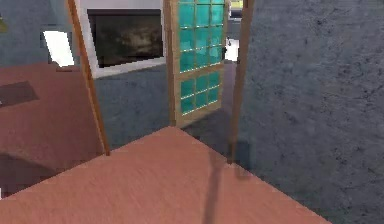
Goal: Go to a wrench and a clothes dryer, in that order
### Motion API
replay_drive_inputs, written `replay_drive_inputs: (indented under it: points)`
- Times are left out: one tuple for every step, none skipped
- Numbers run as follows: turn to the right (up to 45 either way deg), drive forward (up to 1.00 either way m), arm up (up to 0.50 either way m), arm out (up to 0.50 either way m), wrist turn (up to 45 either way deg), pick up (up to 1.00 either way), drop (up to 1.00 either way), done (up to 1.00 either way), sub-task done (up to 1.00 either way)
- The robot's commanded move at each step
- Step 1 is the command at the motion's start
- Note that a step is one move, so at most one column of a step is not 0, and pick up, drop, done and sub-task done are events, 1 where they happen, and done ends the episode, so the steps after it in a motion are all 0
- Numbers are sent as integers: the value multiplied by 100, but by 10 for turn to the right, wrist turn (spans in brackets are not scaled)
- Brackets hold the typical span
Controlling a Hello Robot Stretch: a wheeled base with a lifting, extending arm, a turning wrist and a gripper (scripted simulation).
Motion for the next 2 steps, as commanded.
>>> replay_drive_inputs:
  points:
    - [0,100,0,0,0,0,0,0,0]
    - [0,55,0,0,0,0,0,0,0]
